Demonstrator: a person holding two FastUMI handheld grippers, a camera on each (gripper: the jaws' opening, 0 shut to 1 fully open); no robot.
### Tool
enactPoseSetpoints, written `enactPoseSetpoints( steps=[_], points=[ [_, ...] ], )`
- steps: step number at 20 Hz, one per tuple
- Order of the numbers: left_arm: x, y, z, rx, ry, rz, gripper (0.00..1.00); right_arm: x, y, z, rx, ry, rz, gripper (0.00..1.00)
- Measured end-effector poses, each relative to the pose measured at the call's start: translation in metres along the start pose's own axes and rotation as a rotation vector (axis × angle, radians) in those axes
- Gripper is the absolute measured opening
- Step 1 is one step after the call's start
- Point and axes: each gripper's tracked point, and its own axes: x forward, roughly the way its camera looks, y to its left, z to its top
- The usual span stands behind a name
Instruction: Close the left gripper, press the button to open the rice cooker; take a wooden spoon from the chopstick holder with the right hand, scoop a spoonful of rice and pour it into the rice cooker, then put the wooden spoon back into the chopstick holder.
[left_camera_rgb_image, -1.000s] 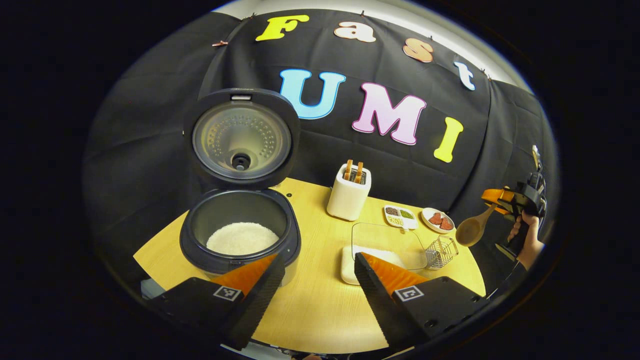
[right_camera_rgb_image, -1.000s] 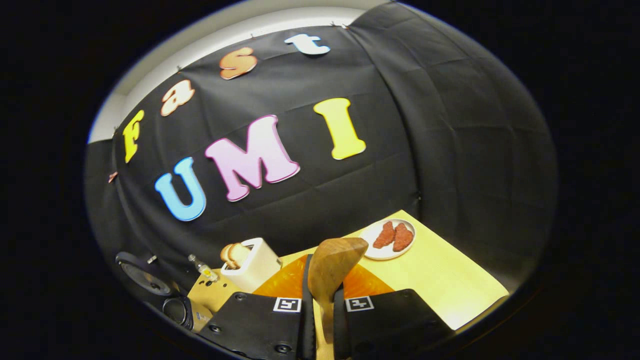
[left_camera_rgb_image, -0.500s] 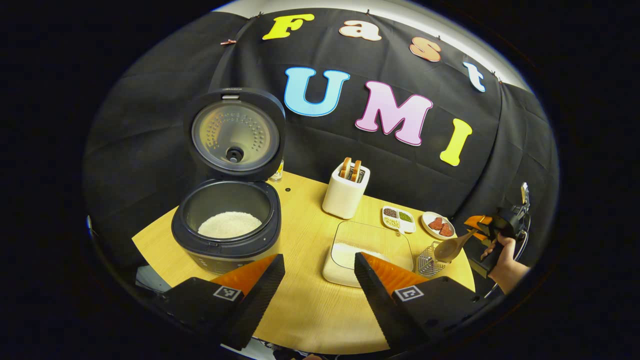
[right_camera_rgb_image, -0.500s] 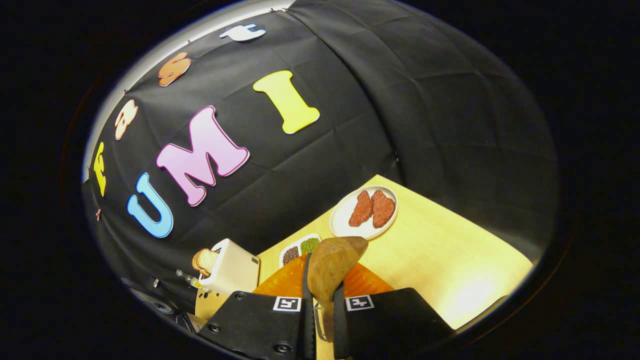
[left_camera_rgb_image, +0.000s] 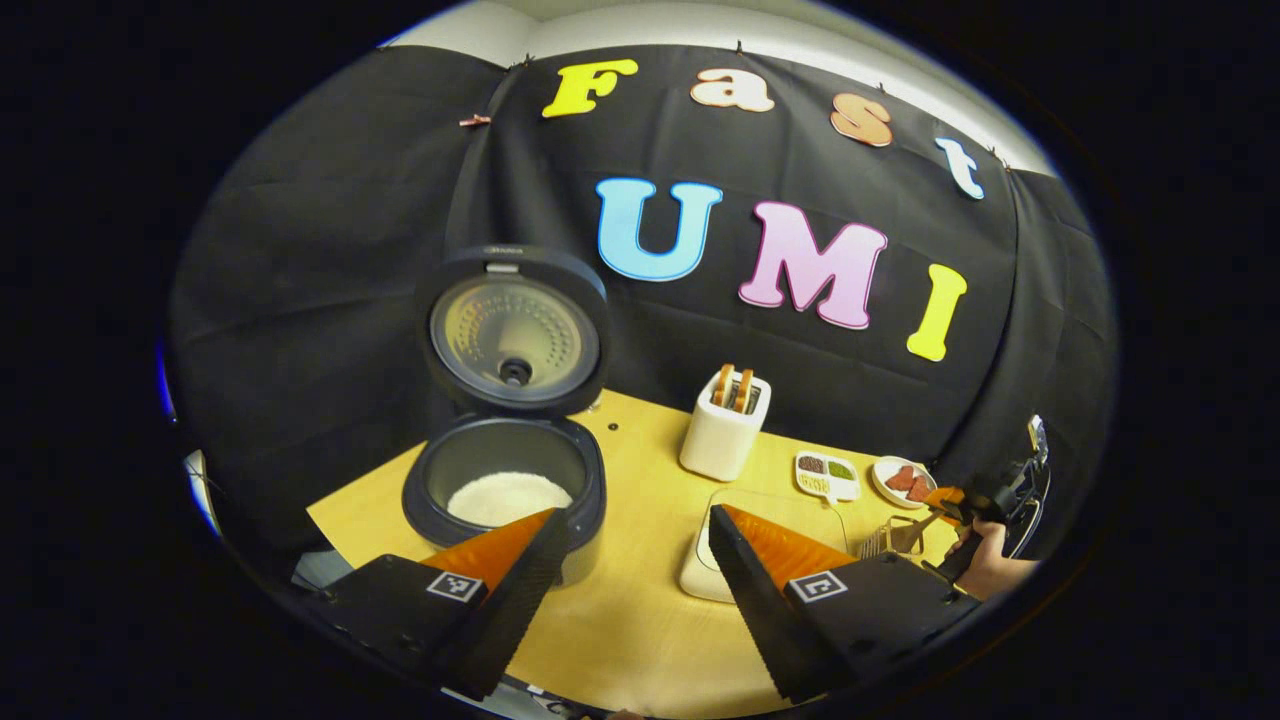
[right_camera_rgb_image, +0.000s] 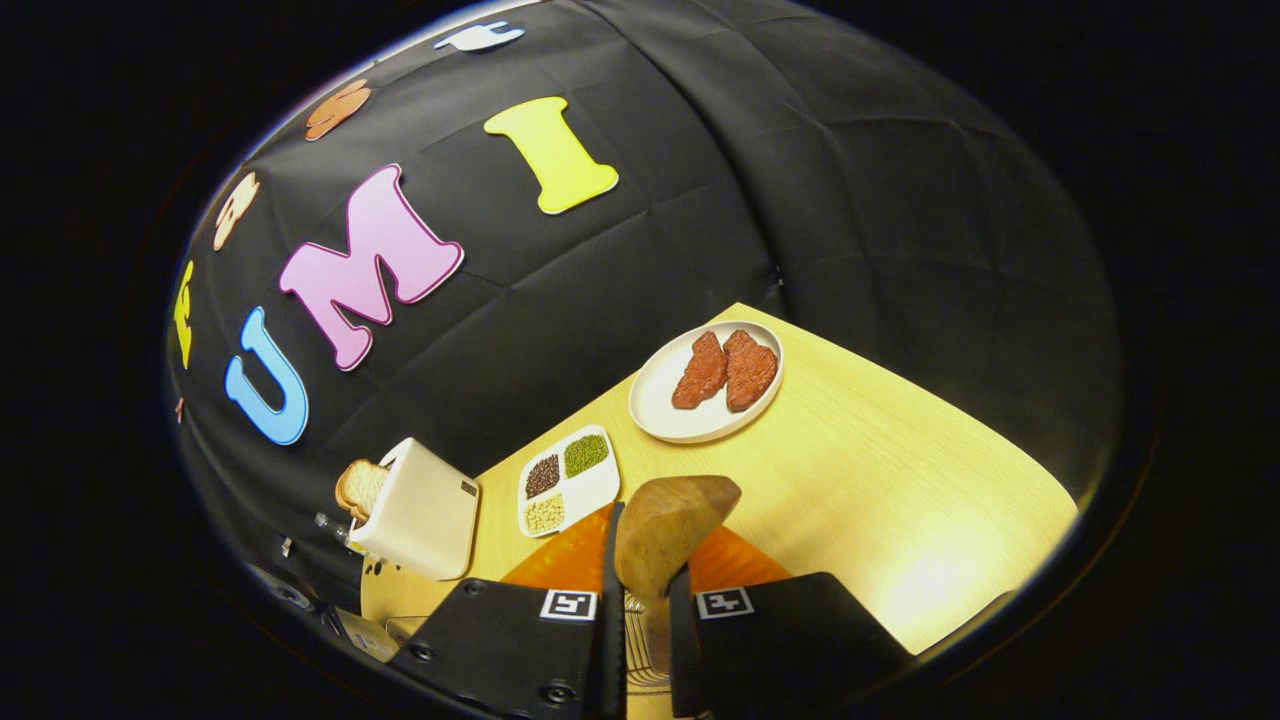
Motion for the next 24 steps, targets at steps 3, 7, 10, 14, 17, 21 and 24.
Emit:
enactPoseSetpoints(
  steps=[3, 7, 10, 14, 17, 21, 24],
  points=[
    [-0.007, 0.024, 0.053, 0.059, -0.142, 0.057, 0.95, -0.007, 0.002, -0.003, 0.011, 0.002, 0.022, 0.23],
    [-0.012, 0.032, 0.113, 0.172, -0.295, 0.043, 0.95, -0.03, -0.007, 0.011, -0.031, -0.066, -0.001, 0.74],
    [-0.005, 0.046, 0.153, 0.257, -0.37, 0.008, 0.94, -0.061, -0.02, 0.013, -0.052, -0.105, -0.07, 0.99],
    [0.017, 0.072, 0.185, 0.313, -0.437, -0.042, 0.99, -0.125, -0.022, 0.014, -0.082, -0.189, -0.13, 0.99],
    [0.037, 0.097, 0.202, 0.306, -0.473, -0.063, 0.99, -0.175, -0.012, -0.003, -0.163, -0.225, -0.133, 0.98],
    [0.073, 0.115, 0.214, 0.295, -0.487, -0.101, 0.96, -0.238, 0.014, -0.031, -0.272, -0.264, -0.109, 0.98],
    [0.102, 0.124, 0.219, 0.277, -0.488, -0.138, 0.95, -0.281, 0.037, -0.051, -0.365, -0.29, -0.077, 0.99]
  ],
)
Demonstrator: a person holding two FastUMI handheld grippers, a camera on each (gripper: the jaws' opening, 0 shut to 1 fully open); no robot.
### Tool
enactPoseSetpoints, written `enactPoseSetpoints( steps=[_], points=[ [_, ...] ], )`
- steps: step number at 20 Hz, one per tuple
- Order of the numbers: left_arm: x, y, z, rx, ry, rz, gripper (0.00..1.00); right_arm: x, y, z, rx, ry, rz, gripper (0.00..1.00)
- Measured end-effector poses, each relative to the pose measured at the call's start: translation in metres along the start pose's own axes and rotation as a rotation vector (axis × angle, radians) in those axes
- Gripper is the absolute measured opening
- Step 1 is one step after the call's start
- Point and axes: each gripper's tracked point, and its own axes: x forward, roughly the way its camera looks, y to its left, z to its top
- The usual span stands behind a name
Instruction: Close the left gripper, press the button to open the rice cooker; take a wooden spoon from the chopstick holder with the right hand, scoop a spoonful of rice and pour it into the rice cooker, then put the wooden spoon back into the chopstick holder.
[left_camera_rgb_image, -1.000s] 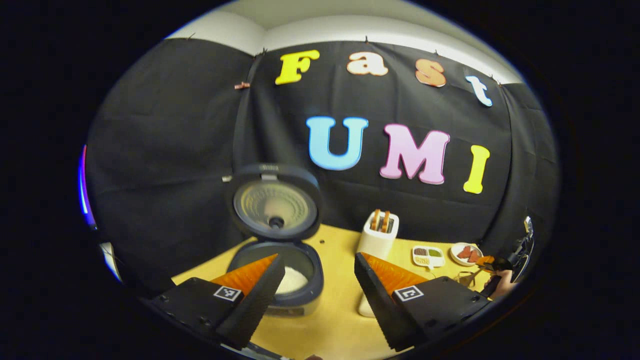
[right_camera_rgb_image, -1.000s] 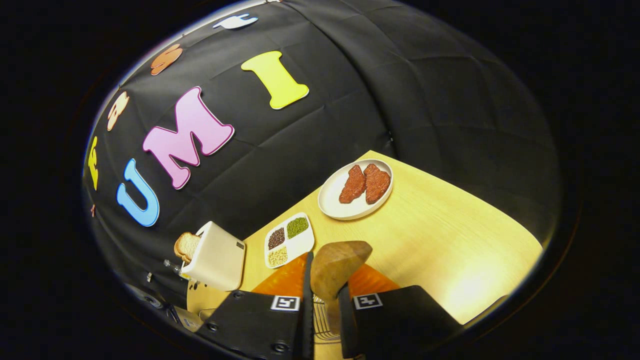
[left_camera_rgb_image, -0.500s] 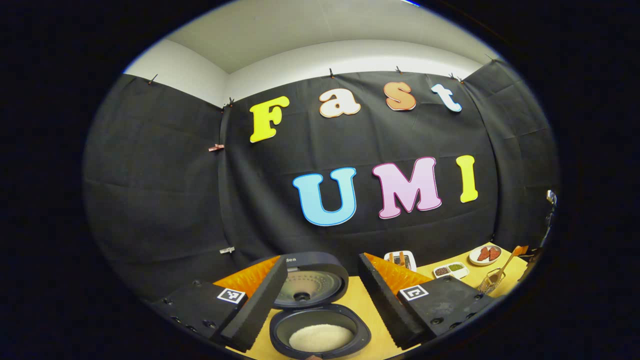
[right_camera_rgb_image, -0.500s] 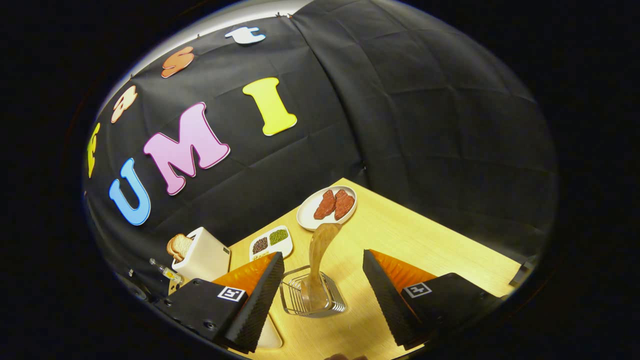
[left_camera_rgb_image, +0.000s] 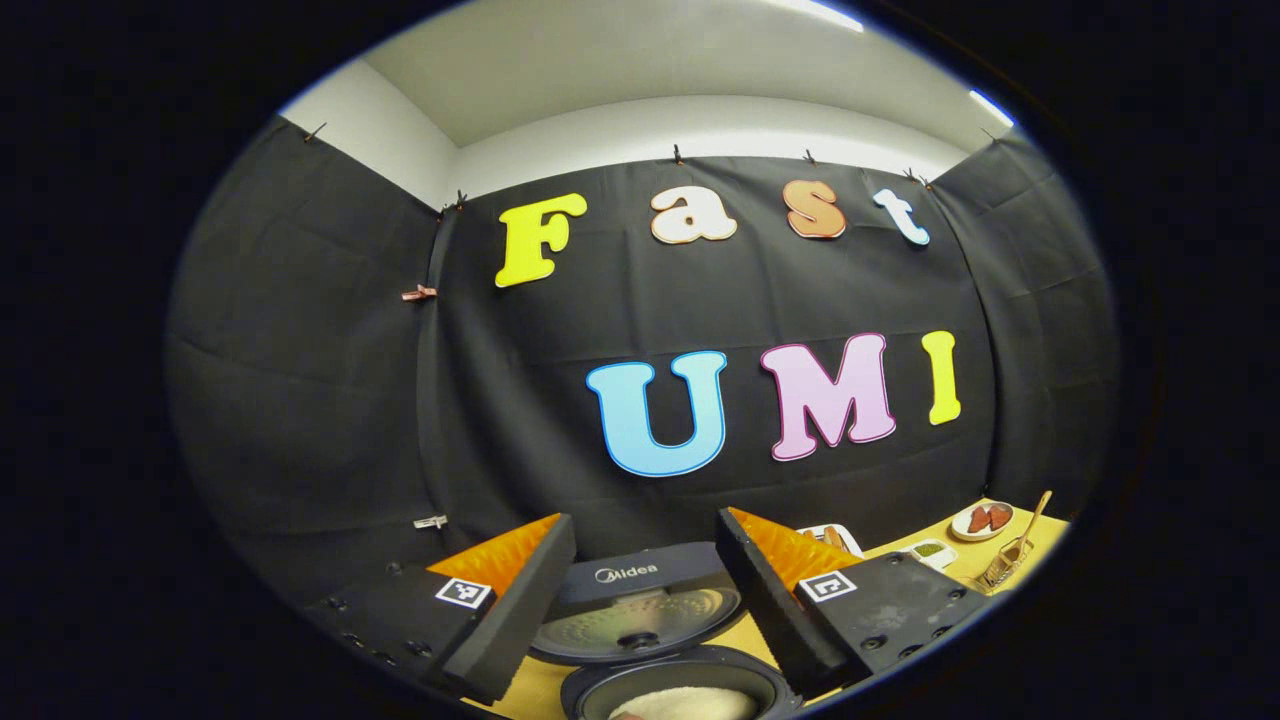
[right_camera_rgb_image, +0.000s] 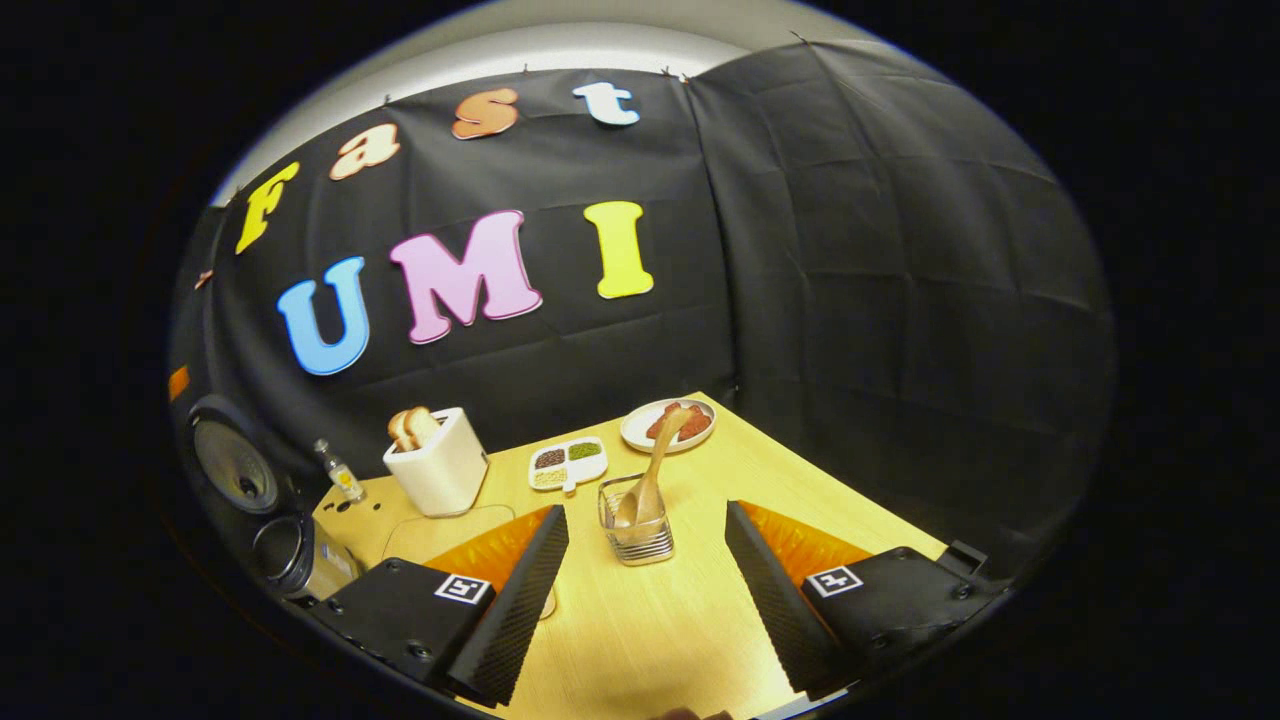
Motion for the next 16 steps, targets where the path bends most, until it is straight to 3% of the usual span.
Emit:
enactPoseSetpoints(
  steps=[3, 9, 16],
  points=[
    [0.026, 0.015, -0.018, -0.019, 0.026, 0.001, 0.96, -0.036, 0.02, -0.003, -0.071, -0.01, 0.042, 0.99],
    [0.059, 0.022, -0.041, -0.029, 0.061, 0.001, 0.96, -0.073, 0.03, 0.002, -0.09, -0.039, 0.033, 0.99],
    [0.032, 0.005, -0.053, -0.098, 0.162, 0.008, 1.0, -0.066, 0.041, -0.013, -0.042, -0.004, 0.035, 0.99]
  ],
)
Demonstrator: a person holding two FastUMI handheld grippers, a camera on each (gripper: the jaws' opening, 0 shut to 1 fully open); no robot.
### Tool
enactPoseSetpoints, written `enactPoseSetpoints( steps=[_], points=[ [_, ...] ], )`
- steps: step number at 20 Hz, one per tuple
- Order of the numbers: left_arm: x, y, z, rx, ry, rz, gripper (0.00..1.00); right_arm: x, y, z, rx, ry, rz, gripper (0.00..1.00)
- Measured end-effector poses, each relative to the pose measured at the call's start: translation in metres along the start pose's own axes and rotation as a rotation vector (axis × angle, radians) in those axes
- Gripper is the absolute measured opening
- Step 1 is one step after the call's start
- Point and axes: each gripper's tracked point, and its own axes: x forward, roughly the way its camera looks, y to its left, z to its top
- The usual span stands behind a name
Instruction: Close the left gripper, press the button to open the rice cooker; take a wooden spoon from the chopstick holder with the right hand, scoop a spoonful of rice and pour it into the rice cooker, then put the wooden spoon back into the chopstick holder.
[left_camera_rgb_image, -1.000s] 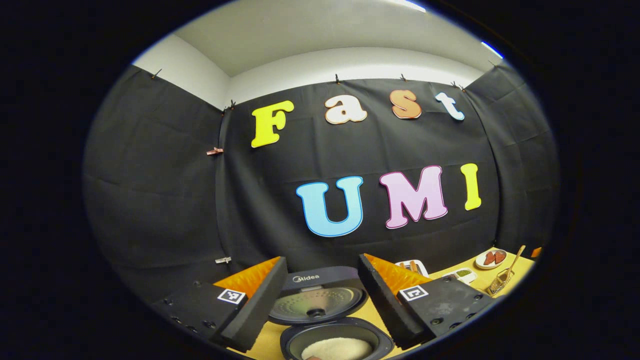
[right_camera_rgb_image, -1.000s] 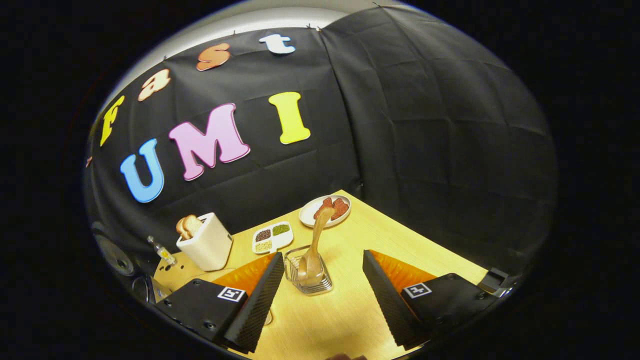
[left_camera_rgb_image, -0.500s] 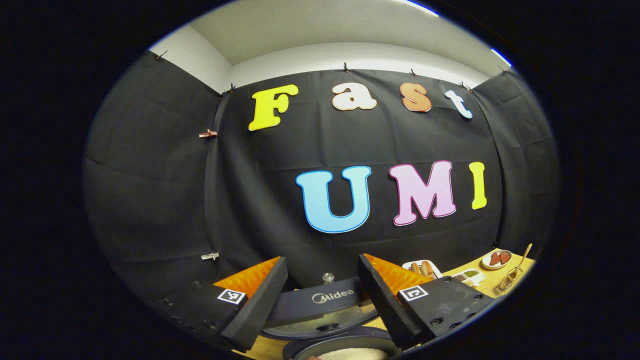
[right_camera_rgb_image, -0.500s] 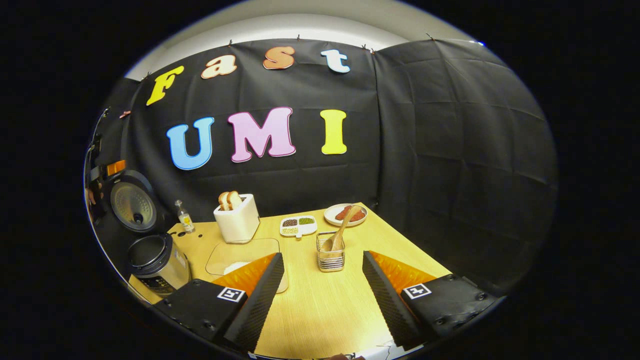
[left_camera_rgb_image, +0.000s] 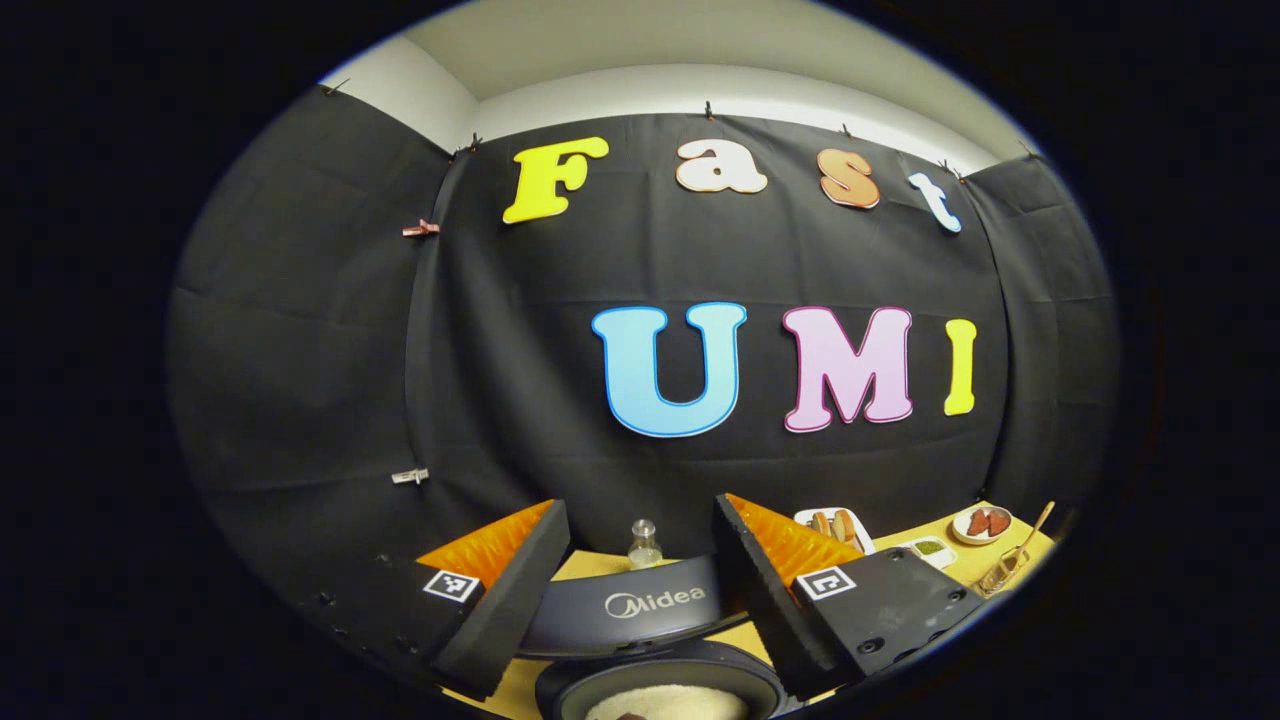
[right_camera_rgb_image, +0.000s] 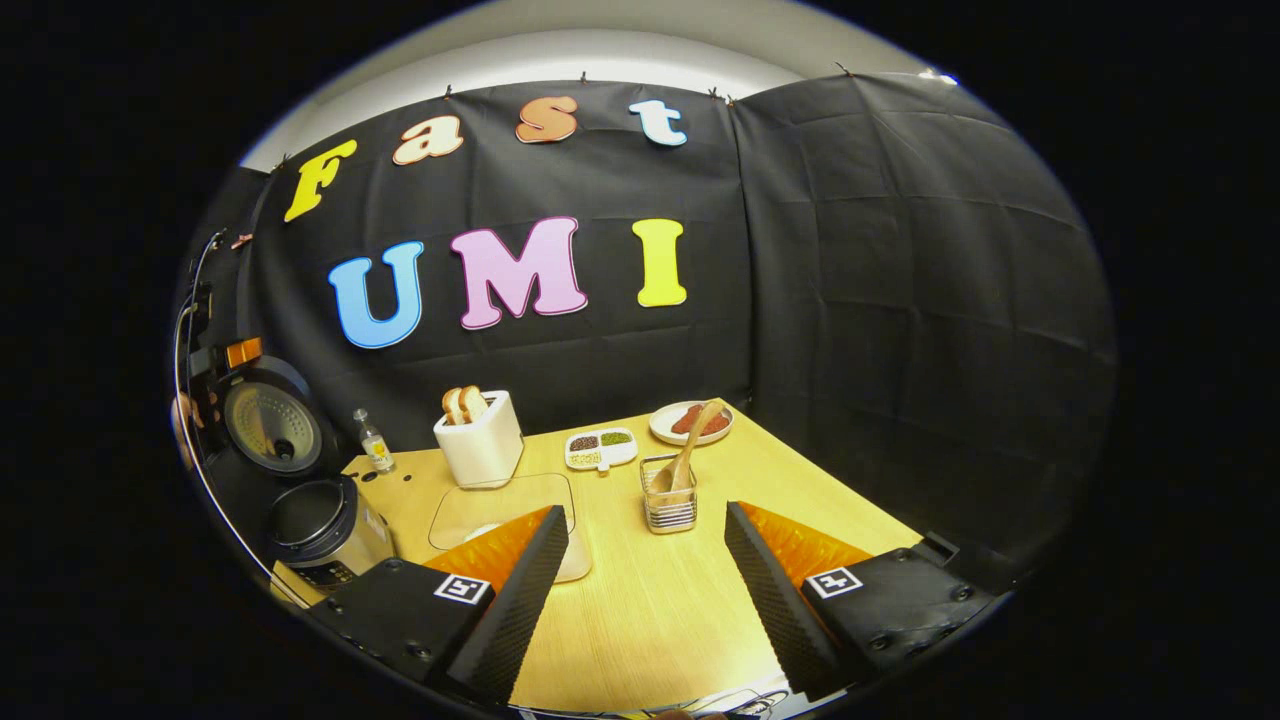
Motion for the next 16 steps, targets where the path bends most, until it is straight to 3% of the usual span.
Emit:
enactPoseSetpoints(
  steps=[6, 16],
  points=[
    [-0.057, -0.022, -0.044, -0.071, 0.177, -0.008, 1.0, 0.011, 0.022, -0.022, 0.028, 0.052, 0.06, 0.99],
    [-0.111, -0.041, -0.155, -0.08, 0.339, 0.01, 0.98, 0.001, 0.058, -0.066, 0.013, 0.168, 0.165, 0.99]
  ],
)
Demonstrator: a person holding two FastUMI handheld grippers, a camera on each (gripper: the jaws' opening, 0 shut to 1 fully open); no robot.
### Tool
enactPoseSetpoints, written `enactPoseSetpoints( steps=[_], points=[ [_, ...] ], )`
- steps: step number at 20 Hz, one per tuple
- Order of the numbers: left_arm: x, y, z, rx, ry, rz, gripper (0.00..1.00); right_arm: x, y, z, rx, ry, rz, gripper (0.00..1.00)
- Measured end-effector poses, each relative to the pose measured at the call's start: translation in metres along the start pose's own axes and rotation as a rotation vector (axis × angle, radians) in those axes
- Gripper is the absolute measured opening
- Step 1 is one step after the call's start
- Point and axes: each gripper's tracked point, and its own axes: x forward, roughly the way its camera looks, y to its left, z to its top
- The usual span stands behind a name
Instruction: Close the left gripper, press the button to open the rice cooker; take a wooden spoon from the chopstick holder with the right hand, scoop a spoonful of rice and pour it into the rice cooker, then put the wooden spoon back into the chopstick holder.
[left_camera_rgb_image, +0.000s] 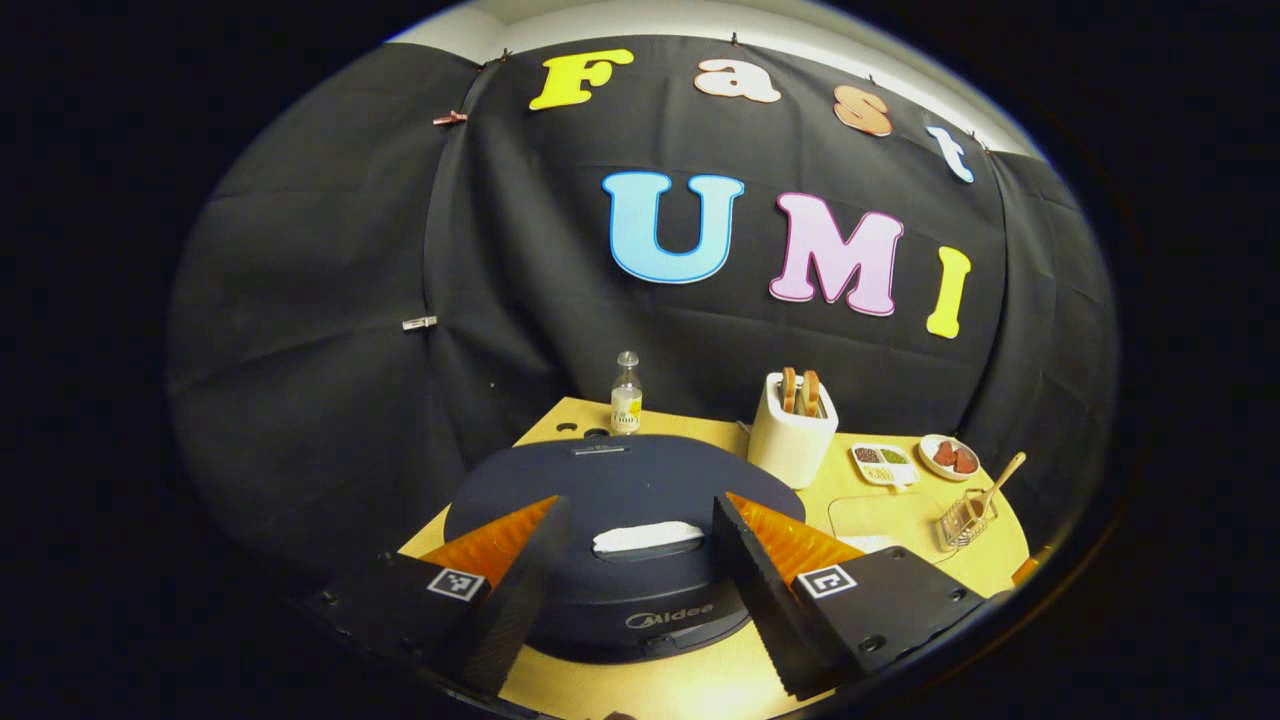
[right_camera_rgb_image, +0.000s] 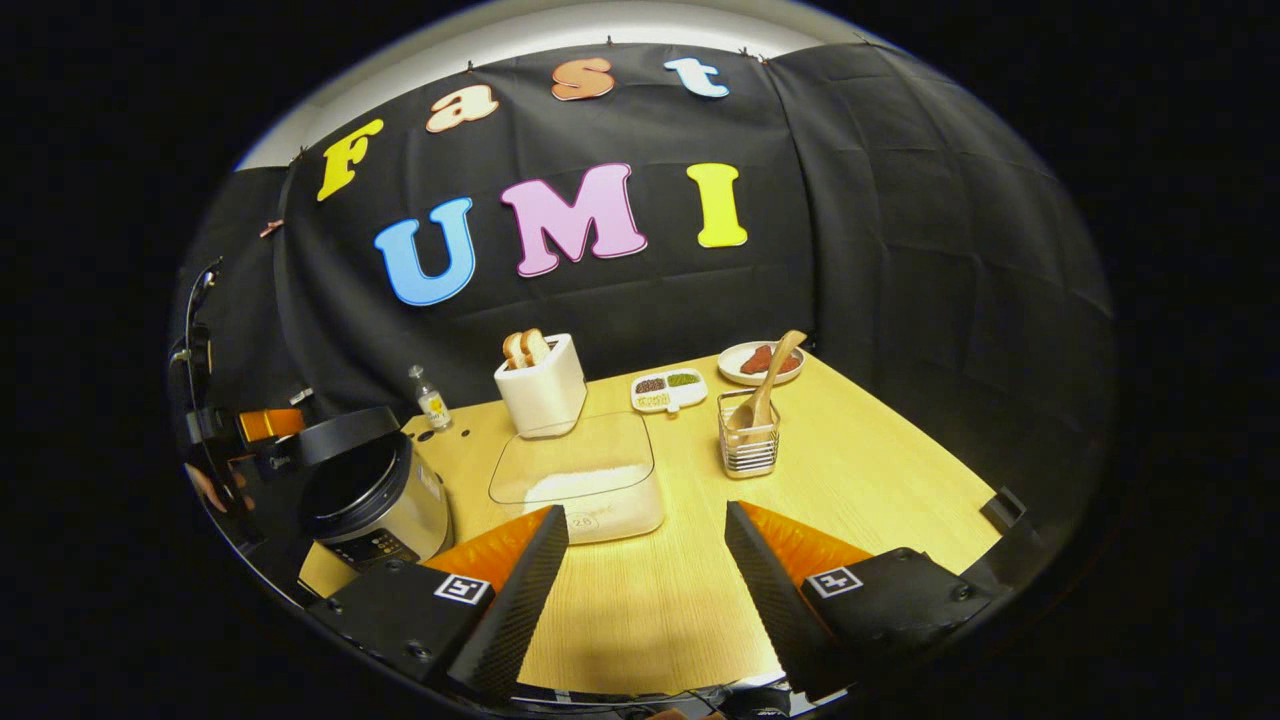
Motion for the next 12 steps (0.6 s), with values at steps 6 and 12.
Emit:
enactPoseSetpoints(
  steps=[6, 12],
  points=[
    [0.005, -0.003, -0.054, 0.052, 0.079, 0.014, 0.98, 0.001, 0.012, -0.015, -0.024, 0.048, 0.027, 0.99],
    [0.003, -0.004, -0.051, 0.055, 0.011, 0.019, 0.99, 0.004, 0.021, -0.015, -0.045, 0.064, 0.052, 0.99]
  ],
)
